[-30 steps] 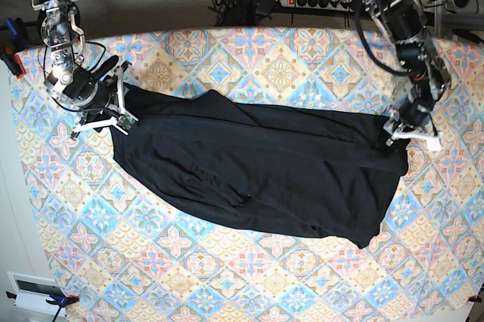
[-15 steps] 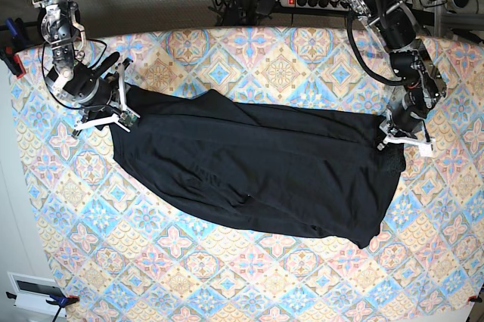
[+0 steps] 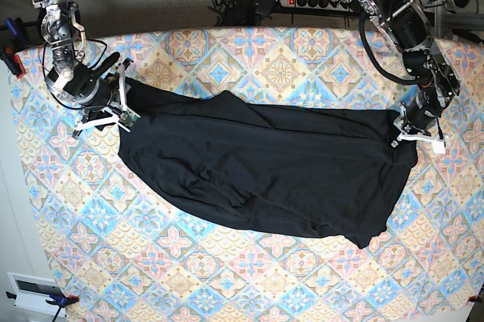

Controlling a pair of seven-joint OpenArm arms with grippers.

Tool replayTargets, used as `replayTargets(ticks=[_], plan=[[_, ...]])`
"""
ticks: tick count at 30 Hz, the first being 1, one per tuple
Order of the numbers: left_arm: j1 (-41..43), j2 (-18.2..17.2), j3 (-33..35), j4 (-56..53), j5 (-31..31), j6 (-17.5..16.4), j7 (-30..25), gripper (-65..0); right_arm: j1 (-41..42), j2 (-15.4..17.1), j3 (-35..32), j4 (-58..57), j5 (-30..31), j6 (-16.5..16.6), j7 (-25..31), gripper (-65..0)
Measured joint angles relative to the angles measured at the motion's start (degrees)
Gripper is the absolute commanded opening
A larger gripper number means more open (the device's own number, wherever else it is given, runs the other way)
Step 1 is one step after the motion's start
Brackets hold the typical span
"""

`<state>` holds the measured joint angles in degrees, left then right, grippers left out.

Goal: Layout the t-shirt on the table in an organized manner, then fold the t-shirt properly

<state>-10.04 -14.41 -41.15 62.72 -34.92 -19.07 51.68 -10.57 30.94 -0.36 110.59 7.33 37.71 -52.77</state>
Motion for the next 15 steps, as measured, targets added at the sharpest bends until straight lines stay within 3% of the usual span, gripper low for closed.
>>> replayTargets(ticks=[6, 12, 15], plan=[[1.2, 0.1, 0.1, 7.1, 0.5, 0.2, 4.4, -40.0, -0.3, 0.1, -0.5, 0.0, 0.0, 0.0, 0.0, -44.4], [5.0, -2.1, 0.2, 8.7, -5.9, 0.2, 6.2, -39.1, -3.1, 0.0, -7.7, 0.0, 0.0, 0.2, 0.2, -42.3], [7.2, -3.2, -0.1, 9.4, -8.7, 0.4, 6.1, -39.1, -2.2, 0.0, -10.2, 0.0, -2.6, 0.0, 3.8, -42.3]])
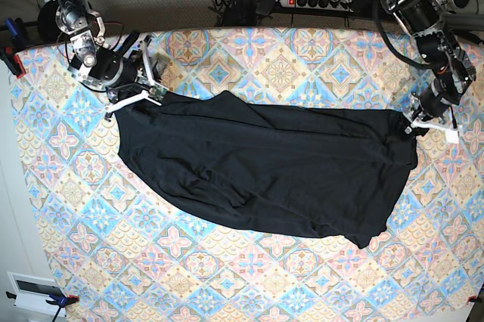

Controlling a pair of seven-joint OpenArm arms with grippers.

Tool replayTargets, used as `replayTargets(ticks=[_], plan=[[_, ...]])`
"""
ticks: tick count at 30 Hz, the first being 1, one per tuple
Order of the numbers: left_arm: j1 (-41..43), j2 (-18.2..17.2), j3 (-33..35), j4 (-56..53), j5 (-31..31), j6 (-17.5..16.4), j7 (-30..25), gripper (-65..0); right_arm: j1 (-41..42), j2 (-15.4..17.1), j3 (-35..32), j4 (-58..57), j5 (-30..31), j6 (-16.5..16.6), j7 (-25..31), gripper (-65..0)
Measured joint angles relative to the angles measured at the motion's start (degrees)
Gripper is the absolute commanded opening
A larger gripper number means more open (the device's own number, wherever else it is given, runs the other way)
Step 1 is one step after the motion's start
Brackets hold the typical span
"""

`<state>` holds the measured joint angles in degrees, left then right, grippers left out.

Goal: Layout the t-shirt on the table in an organized manner, then fold the t-shirt properly

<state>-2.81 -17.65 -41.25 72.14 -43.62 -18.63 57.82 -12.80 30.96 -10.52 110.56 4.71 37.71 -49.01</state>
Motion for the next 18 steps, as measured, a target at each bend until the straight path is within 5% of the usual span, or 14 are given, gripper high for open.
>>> replayTargets(ticks=[7, 18], plan=[[1.2, 0.0, 0.1, 0.0, -1.2, 0.0, 0.1, -39.1, 0.1, 0.2, -3.3, -7.0, -19.5, -0.4, 5.2, -42.3], [2.1, 0.0, 0.1, 0.0, -1.4, -0.2, 1.6, -39.1, 0.5, 0.6, -4.1, -9.0, -20.4, -0.2, 6.7, -42.3]])
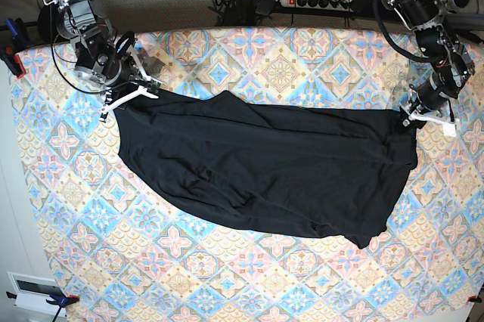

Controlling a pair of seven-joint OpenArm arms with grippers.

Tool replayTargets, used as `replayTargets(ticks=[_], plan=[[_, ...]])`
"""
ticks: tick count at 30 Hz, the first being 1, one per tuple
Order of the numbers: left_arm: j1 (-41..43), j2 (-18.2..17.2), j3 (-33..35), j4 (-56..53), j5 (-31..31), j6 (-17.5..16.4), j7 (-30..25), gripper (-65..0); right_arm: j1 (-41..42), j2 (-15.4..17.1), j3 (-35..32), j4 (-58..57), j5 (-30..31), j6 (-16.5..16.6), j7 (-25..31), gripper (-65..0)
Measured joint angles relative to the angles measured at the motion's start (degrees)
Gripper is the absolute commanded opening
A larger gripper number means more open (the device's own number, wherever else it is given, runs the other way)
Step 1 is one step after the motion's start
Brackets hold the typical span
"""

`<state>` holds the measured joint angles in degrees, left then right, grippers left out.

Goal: Layout the t-shirt on the table in an organized manner, then fold the t-shirt properly

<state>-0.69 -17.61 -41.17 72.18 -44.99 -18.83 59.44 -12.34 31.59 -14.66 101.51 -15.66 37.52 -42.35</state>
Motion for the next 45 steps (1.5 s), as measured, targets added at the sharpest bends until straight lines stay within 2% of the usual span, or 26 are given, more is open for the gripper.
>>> replayTargets(ticks=[5, 11, 13, 22, 27, 30, 34, 35, 45], plan=[[0.8, 0.1, 0.0, 0.2, -0.2, 0.0, 1.5, -39.1, -0.2, -0.2, -0.5, 1.6, -0.7, -0.2, -0.8, -42.3], [3.0, 0.3, -0.1, 1.3, -0.8, -0.2, 0.2, -38.6, -1.4, -0.3, -0.6, 3.1, -1.6, -0.7, -1.0, -42.3], [2.8, 1.7, -0.1, 1.3, 0.0, -0.2, -3.2, -38.6, -1.4, -0.3, -0.6, 3.1, -1.5, -0.6, -1.1, -42.3], [0.7, 6.1, -0.2, 1.6, 4.9, -0.4, -4.4, -38.6, -1.4, -0.3, -0.6, 3.2, -1.5, -0.7, -1.2, -42.3], [0.3, 8.3, -0.4, 1.4, 5.2, -0.7, -7.7, -39.1, -1.4, -0.3, -0.6, 3.2, -1.5, -0.7, -1.2, -42.3], [-0.7, 8.5, -0.3, -0.9, 5.2, -1.0, -8.4, -44.3, -1.4, -0.3, -0.6, 3.3, -1.5, -0.7, -1.1, -42.3], [-0.7, 8.6, -0.4, -1.3, 5.4, -0.8, -8.5, -63.5, -2.1, -0.3, -0.5, 3.4, -1.5, -0.7, -1.1, -42.3], [-0.7, 8.7, -0.4, -1.3, 5.4, -0.7, -8.9, -65.0, -2.6, -0.3, -0.4, 3.5, -1.6, -1.2, -0.7, -42.3], [-0.6, 8.6, -0.4, -1.3, 5.3, -0.7, -9.2, -65.0, -5.8, -0.5, -0.3, 7.0, -1.0, -0.6, -0.8, -42.0]])
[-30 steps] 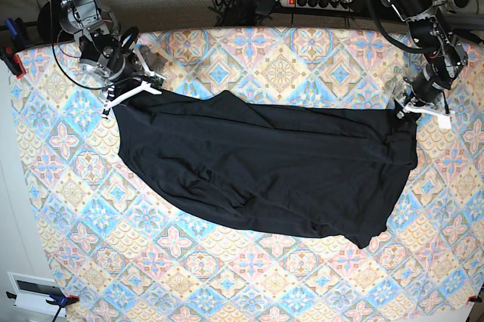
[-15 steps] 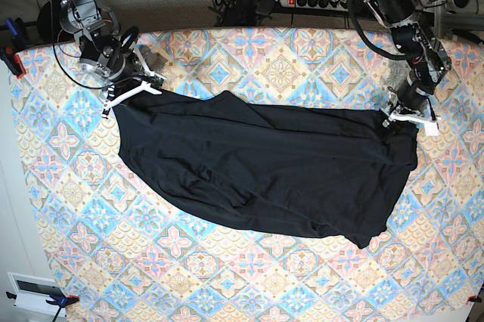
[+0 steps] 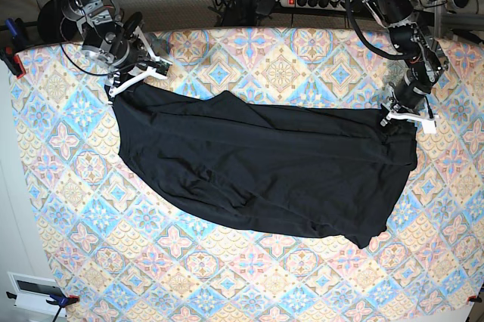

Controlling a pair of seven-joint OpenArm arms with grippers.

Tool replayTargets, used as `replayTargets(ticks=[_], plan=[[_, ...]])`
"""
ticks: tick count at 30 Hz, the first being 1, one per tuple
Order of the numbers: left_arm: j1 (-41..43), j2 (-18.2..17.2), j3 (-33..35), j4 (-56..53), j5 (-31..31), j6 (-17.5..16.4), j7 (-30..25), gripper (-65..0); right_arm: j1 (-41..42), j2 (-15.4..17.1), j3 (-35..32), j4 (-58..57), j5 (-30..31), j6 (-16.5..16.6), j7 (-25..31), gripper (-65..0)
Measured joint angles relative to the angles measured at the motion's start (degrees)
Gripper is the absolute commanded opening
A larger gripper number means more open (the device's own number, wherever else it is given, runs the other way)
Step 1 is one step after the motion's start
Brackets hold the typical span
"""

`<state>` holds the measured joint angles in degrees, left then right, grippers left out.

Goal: Layout the t-shirt on the table in an organized manner, then fold the t-shirt properly

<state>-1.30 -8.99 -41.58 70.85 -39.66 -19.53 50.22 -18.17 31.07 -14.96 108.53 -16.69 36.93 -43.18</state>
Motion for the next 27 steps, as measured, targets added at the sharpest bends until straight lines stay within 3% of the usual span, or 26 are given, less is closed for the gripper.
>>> replayTargets(ticks=[2, 6, 14, 18, 21, 25, 27], plan=[[0.0, 0.0, 0.0, 0.0, 0.0, 0.0, 0.2, -65.0, 0.6, 0.1, 0.1, -0.8, 0.4, 0.4, -0.1, -42.0], [0.0, 0.0, 0.0, 0.0, 0.0, 0.0, 0.1, -65.0, 0.2, 0.1, 0.0, -1.7, 0.7, -3.7, 0.8, -42.0], [0.0, 0.0, 0.0, 0.0, 0.0, 0.0, 0.1, -65.0, 0.9, 0.4, 0.4, -4.1, 3.0, -3.9, 2.1, -42.0], [0.0, 0.0, 0.0, 0.0, 0.0, 0.0, 0.2, -65.0, 3.9, 0.6, 0.2, -5.4, 4.5, -0.9, 1.5, -42.0], [0.0, 0.0, 0.0, 0.0, 0.0, 0.0, 0.1, -65.0, 4.7, 0.7, 0.2, -6.0, 5.1, -0.9, 1.5, -42.1], [0.0, 0.0, 0.0, 0.0, 0.0, 0.0, 0.1, -65.0, 4.4, 0.3, 0.0, -3.5, 3.4, -1.7, 0.0, -42.1], [0.0, 0.0, 0.0, 0.0, 0.0, 0.0, 0.2, -65.0, 3.1, -0.4, -0.2, -1.2, 1.7, -4.0, -0.5, -42.1]])
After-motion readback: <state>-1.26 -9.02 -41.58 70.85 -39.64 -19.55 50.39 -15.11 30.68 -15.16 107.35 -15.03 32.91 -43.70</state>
